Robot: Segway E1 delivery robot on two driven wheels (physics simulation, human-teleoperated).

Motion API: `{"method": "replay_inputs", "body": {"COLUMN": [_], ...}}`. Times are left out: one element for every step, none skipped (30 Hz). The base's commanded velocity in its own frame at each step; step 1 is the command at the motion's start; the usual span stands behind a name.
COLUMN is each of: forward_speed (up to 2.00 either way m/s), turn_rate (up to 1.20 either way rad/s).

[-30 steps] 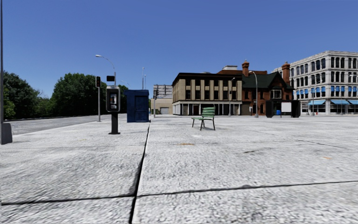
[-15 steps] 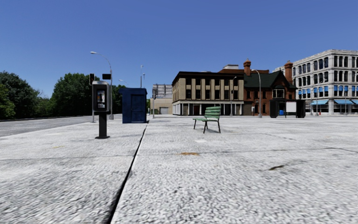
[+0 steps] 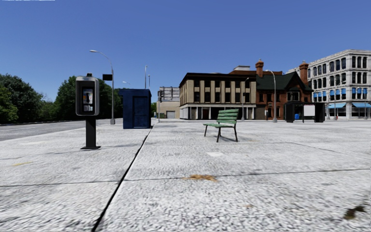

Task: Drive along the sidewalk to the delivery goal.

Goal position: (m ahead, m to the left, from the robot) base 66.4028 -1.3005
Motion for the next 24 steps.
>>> {"method": "replay_inputs", "body": {"forward_speed": [2.00,2.00,2.00,2.00,2.00,2.00,2.00,2.00,2.00,2.00,2.00,2.00,2.00,2.00,2.00,2.00,2.00,2.00,2.00,2.00,2.00,2.00,2.00,2.00], "turn_rate": [0.23,0.25,0.28,0.29,0.29,0.30,0.30,0.30,0.30,0.30,0.30,0.24,0.05,0.00,0.00,0.00,0.00,0.00,0.00,0.00,0.00,0.00,0.00,0.00]}}
